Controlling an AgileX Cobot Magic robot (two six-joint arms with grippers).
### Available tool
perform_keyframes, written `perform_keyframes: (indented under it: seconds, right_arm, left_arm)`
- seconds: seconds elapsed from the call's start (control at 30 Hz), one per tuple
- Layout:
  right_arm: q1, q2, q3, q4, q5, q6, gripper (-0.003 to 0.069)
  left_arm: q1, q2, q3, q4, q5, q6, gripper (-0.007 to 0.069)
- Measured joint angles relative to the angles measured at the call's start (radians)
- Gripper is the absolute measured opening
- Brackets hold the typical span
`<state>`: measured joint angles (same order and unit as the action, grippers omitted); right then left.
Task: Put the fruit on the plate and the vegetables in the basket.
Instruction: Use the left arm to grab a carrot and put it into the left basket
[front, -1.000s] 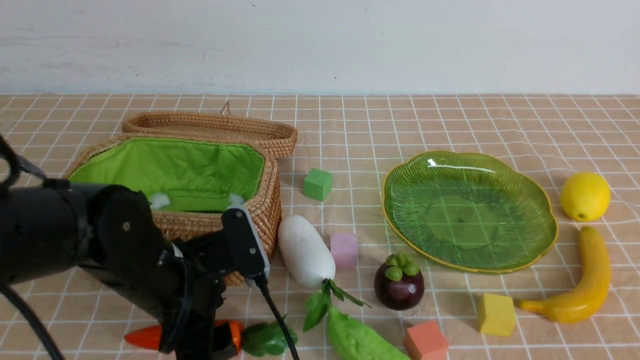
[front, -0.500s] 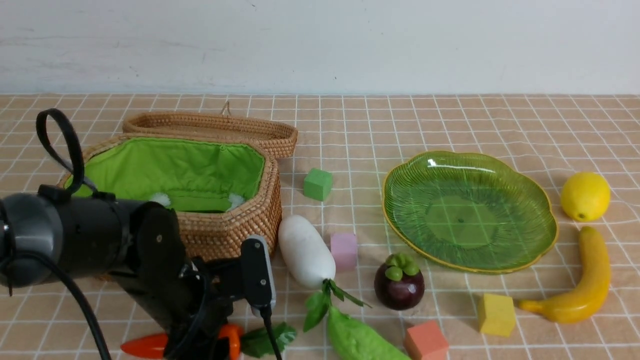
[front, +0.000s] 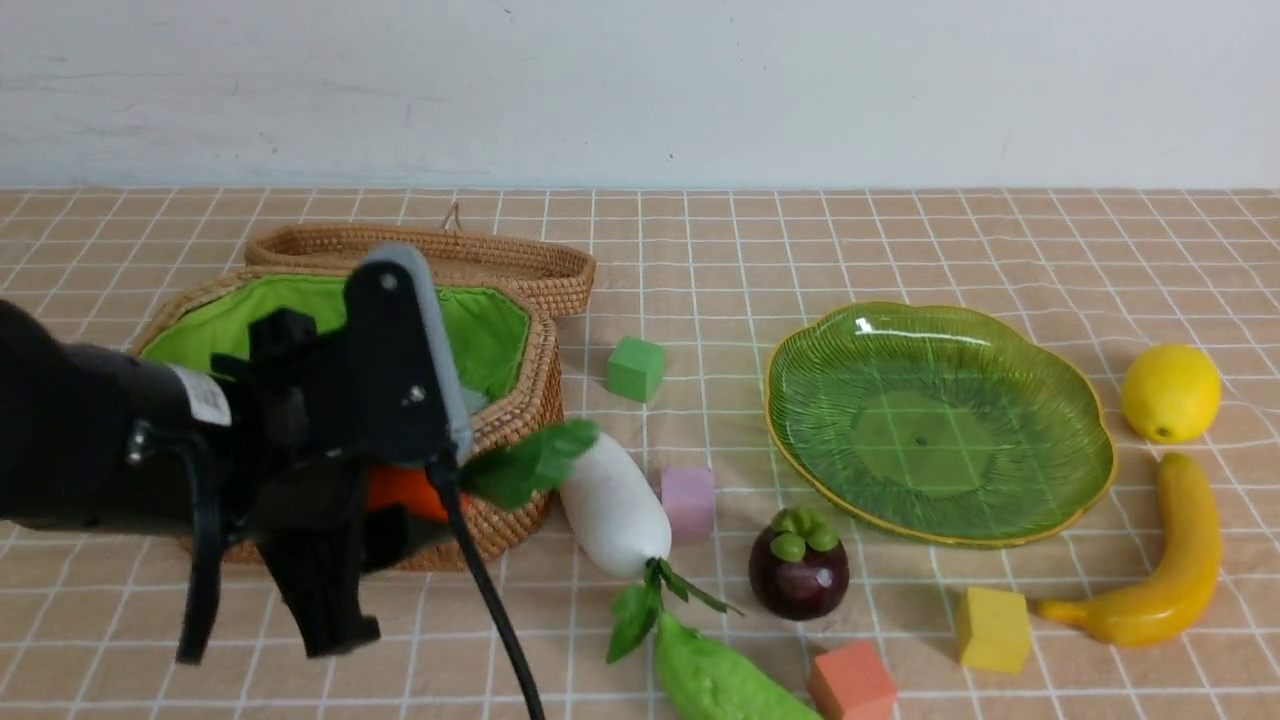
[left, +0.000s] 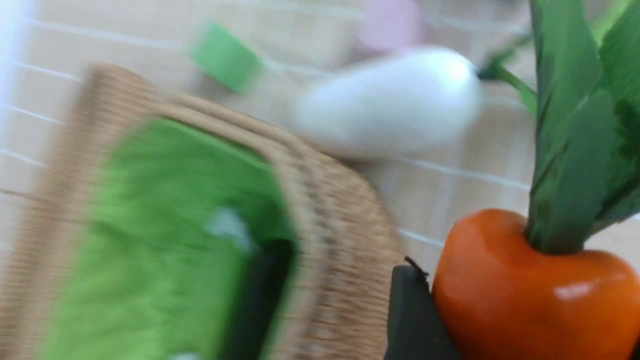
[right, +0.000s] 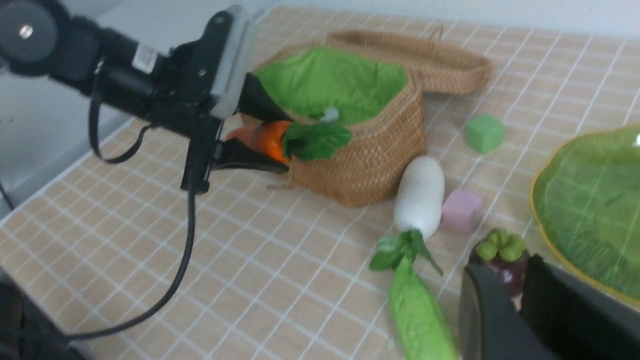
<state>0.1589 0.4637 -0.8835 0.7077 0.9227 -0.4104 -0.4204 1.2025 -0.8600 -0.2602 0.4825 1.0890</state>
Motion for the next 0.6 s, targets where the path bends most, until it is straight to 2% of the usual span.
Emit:
perform_keyframes:
  seconds: [0.23, 0.4, 0.6]
  right_arm:
    - [0.0, 0.0, 0.0, 0.025, -0.125, 0.0, 0.0141]
    - [0.0, 0.0, 0.0, 0.045, -0.08, 0.0, 0.0141]
    - [0.0, 0.0, 0.0, 0.045, -0.01, 0.0, 0.0143]
  left_arm:
    - [0.008, 0.074, -0.138, 0.073, -0.02, 0.002, 0.0384]
    - [0.072, 0.239, -0.313, 0.121, 0.055, 0.002, 0.0384]
    - [0.127, 0.396, -0.421, 0.203, 0.087, -0.006, 0.0384]
